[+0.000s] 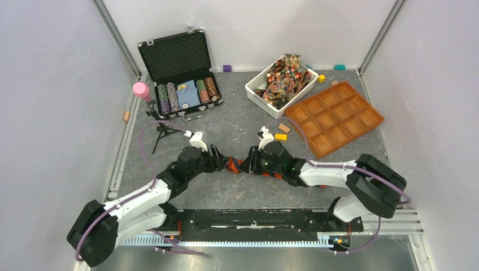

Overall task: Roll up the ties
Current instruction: Roll the tie at the center of the board.

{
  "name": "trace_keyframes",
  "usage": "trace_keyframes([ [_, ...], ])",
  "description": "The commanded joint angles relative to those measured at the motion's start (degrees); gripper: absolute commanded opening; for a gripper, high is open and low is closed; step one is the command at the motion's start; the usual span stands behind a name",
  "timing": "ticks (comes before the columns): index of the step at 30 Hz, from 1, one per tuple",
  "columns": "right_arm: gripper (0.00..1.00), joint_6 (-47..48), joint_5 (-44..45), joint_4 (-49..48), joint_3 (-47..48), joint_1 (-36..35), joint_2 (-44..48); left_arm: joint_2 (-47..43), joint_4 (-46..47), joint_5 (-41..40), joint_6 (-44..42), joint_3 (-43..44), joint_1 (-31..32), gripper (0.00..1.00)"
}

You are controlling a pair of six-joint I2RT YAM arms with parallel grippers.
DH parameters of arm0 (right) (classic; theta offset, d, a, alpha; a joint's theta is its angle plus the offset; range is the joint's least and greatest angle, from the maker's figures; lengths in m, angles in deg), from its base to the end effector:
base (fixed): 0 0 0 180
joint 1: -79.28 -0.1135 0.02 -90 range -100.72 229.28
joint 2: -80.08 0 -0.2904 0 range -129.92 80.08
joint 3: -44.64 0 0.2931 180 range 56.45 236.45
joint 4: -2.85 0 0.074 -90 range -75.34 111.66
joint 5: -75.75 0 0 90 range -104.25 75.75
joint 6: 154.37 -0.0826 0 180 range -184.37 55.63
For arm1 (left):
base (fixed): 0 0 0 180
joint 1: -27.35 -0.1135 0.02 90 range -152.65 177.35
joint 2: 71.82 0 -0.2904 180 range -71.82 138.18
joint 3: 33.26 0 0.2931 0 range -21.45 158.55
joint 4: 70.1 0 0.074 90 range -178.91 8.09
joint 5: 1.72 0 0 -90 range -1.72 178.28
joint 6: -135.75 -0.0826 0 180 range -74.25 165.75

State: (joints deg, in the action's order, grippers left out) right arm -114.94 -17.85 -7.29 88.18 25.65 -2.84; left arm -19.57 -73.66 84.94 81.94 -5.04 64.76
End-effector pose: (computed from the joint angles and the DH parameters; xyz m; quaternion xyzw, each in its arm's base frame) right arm 0.2018 0.2827 0.1393 -0.0389 0.8615 0.4155 0.2891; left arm 0.2004 -0.1472 0.1513 -0.0060 0.8551 -0.2903 0.4296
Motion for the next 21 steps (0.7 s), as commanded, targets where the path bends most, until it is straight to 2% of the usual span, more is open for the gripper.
trace_keyframes([
  [1,0.35,-2.50,-1.62,-4.75,2.26,1.74,-2.70,2.68,7.11,2.45,0.11,-1.34,-1.01,0.68],
  [9,0.35,-2.77,-2.85,-5.11,3.89,3.28,-6.13,4.69,9.51,3.07,-0.50,-2.08,-1.81,0.68],
  [16,0.34,-2.79,-2.95,-5.03,4.46,3.95,-8.49,8.87,12.28,9.28,-2.33,-1.75,-1.97,0.69],
  [21,0.34,-2.14,-2.78,-4.30,4.97,4.56,-9.54,11.51,13.36,10.46,-3.26,-1.57,-1.96,0.69],
])
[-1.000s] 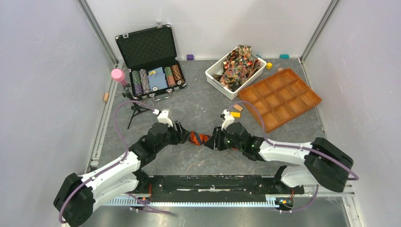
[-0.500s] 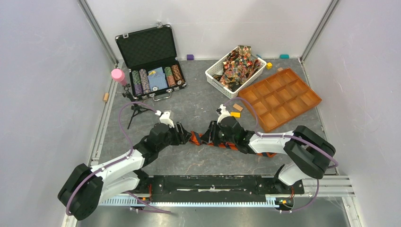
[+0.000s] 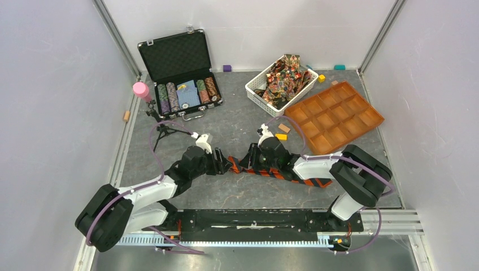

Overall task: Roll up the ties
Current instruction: Roll the tie at the center of the board.

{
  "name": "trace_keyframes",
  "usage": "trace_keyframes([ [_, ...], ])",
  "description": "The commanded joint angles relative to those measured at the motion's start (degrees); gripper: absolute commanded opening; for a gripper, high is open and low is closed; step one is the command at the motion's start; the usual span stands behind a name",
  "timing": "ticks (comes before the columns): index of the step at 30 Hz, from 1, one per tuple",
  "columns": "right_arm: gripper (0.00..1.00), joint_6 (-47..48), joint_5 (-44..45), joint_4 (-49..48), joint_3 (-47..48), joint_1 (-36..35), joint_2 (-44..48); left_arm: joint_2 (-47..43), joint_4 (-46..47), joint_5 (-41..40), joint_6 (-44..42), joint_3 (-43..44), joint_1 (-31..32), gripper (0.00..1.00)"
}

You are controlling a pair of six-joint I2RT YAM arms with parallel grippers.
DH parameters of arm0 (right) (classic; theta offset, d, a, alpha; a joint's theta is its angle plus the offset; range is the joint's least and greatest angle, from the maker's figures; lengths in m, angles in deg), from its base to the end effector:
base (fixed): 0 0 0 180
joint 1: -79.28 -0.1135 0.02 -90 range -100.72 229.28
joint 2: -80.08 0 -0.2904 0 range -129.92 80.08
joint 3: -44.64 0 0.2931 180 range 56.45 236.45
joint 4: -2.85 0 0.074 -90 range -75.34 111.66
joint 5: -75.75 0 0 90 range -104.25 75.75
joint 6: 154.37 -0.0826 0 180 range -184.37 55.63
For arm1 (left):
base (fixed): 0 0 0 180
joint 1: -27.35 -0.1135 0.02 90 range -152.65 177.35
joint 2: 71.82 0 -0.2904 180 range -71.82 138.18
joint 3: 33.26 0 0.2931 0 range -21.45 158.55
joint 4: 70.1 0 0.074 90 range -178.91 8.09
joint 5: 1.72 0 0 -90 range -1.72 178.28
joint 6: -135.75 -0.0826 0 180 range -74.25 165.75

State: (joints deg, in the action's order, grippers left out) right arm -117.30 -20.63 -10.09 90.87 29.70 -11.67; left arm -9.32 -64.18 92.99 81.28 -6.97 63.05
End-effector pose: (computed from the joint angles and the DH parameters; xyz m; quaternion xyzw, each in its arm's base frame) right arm 0.2302 0.2844 0.1106 -0.0011 0.8761 0.4046 0.2621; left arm 0.2051 -0.1557 0.1191 0.0217 0.8665 -0.3186 0.3836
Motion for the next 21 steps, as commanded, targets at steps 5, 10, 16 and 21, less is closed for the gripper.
trace_keyframes([
  [5,0.33,1.20,0.33,-0.26,2.68,1.01,-1.42,2.27,4.19,2.76,-3.69,0.77,-0.28,0.70],
  [10,0.33,1.76,0.39,0.52,2.81,1.48,-1.85,4.29,5.08,4.06,-4.68,1.97,-0.31,0.72],
  [16,0.33,2.29,0.31,1.19,2.76,1.59,-1.98,7.07,6.78,5.29,-4.54,3.25,-0.28,0.72],
  [21,0.33,2.48,0.22,1.28,2.50,1.65,-2.10,7.87,9.02,6.40,-2.77,3.36,-0.31,0.73],
])
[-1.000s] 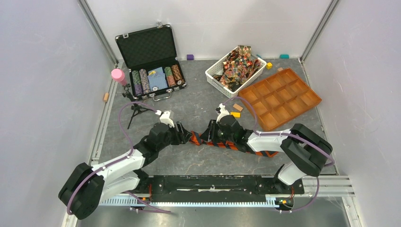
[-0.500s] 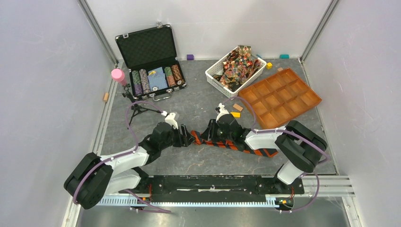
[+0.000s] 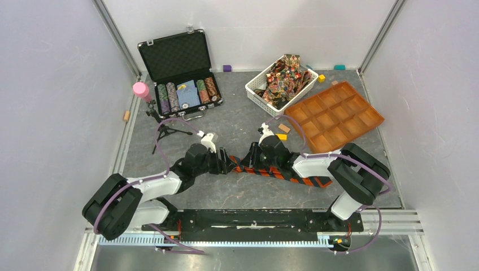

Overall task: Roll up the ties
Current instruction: Roll the tie at the center of the board.

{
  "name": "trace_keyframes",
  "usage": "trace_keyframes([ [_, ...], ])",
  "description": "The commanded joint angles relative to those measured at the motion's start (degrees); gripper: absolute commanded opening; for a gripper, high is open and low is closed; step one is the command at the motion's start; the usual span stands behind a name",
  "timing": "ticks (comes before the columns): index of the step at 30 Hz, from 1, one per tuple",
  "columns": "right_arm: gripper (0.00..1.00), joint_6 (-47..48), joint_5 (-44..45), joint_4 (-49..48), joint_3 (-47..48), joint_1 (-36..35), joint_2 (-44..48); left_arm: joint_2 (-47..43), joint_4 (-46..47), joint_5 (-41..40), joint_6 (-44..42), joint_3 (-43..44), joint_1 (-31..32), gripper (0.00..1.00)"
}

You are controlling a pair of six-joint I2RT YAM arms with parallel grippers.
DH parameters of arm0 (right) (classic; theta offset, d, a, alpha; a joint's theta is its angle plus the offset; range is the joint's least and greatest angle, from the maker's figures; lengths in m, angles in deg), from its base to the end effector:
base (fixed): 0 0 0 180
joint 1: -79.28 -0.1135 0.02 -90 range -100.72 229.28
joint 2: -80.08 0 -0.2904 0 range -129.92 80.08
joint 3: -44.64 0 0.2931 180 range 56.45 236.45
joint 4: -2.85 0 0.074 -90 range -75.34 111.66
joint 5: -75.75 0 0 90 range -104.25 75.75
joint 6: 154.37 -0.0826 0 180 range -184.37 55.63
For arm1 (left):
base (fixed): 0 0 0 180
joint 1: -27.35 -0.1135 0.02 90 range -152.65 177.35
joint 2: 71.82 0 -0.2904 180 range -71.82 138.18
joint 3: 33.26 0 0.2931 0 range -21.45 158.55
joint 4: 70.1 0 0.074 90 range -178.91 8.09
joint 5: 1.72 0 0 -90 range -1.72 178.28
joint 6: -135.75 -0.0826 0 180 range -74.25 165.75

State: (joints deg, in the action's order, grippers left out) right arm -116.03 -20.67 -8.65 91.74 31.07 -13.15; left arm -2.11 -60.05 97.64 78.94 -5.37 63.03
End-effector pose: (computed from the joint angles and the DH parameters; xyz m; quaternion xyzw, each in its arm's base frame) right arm 0.2383 0.2805 0.1034 0.0006 0.8845 0.3869 0.2606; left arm 0.2114 -0.1684 0.1086 0.0586 0.8697 -0.3330 0.3597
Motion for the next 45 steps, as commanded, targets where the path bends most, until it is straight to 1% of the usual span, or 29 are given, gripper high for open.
trace_keyframes([
  [1,0.33,1.29,0.26,-0.17,1.55,0.25,-0.56,0.83,5.31,1.96,-0.08,1.69,-0.35,0.73],
  [11,0.32,1.47,0.19,0.01,1.25,0.30,-0.59,5.97,10.37,3.82,2.85,0.73,-0.31,0.70],
  [22,0.30,1.57,-3.65,-2.47,1.85,0.24,-2.69,7.97,11.06,5.11,3.81,1.94,-0.29,0.67],
  [26,0.29,1.56,-4.23,-2.98,1.71,0.20,-2.85,8.55,11.22,5.45,4.24,1.94,-0.29,0.63],
  [32,0.29,2.33,-3.77,-2.06,1.71,0.26,-1.88,8.78,11.23,6.36,4.55,1.94,-0.25,0.51],
  [37,0.35,3.95,-3.21,0.40,1.74,0.23,1.38,6.97,8.20,4.64,4.52,2.48,-0.26,0.48],
  [40,0.38,5.67,-1.49,3.27,0.92,0.33,4.89,5.13,3.44,2.70,3.53,3.88,-0.26,0.47],
  [45,0.39,8.03,2.02,7.43,-2.44,0.31,11.75,1.31,-5.62,-1.51,0.09,6.75,0.22,0.45],
])
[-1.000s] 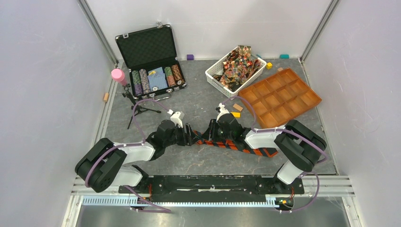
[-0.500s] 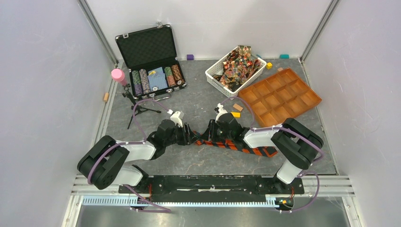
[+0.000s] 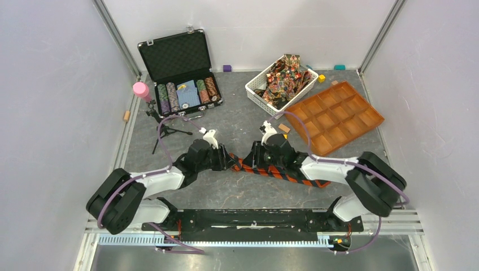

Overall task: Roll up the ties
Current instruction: Roll the tie at the center of the board.

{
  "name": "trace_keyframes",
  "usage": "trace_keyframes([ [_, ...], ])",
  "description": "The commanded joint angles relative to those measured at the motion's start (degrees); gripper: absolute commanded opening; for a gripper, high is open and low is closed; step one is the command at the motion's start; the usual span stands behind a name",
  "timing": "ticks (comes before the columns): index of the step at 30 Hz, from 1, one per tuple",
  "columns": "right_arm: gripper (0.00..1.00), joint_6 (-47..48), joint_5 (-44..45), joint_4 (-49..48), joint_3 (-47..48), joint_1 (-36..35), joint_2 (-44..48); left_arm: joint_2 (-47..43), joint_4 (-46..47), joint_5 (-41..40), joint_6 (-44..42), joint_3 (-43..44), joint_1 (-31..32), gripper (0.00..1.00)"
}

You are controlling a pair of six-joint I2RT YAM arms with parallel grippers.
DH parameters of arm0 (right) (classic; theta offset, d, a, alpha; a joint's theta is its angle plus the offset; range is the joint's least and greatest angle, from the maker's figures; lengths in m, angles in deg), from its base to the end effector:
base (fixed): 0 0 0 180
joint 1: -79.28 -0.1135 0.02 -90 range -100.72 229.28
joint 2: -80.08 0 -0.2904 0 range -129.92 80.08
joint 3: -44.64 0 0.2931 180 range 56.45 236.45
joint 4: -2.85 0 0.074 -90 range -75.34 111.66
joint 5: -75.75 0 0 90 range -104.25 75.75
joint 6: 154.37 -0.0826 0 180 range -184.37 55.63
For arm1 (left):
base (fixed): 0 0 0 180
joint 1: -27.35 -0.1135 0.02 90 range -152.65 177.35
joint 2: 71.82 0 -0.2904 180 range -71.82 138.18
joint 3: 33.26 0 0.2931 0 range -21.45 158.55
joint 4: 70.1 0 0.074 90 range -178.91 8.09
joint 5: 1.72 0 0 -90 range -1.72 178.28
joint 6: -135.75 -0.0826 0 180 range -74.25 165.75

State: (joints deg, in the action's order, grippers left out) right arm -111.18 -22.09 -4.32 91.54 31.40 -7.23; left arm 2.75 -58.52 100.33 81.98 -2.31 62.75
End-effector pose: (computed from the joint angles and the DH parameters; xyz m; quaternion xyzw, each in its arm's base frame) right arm 0.2330 0.2745 0.1282 -0.0407 0.8774 0.3895 0.2771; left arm 0.2232 -0.1798 0.1091 0.0446 0.8703 -0.3564 0.3370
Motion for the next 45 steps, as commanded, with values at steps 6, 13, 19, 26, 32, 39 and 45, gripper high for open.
trace_keyframes([
  [6,0.39,4.76,6.19,7.18,-6.87,-0.05,14.51,-5.43,-19.78,-15.58,-7.15,8.54,4.06,0.45],
  [13,0.40,7.83,11.94,15.77,-8.93,-0.03,26.37,-4.51,-30.21,-29.31,-9.44,14.76,10.23,0.44],
  [19,0.40,8.76,15.27,22.32,-10.45,-0.02,34.50,-1.20,-35.55,-38.38,-10.63,19.67,14.74,0.44],
  [26,0.41,8.45,17.66,27.04,-10.33,-0.05,40.97,5.44,-40.94,-47.13,-11.48,25.20,18.95,0.42],
  [32,0.41,8.93,20.28,31.44,-8.50,-0.03,45.09,10.74,-44.21,-52.60,-12.18,29.02,20.96,0.40],
  [39,0.41,7.25,22.53,35.98,-7.17,-0.01,50.74,16.63,-47.33,-57.40,-13.44,33.07,23.52,0.41],
  [45,0.43,5.55,25.31,39.69,-5.71,-0.03,55.86,21.80,-50.12,-61.42,-14.49,36.32,26.68,0.41],
])
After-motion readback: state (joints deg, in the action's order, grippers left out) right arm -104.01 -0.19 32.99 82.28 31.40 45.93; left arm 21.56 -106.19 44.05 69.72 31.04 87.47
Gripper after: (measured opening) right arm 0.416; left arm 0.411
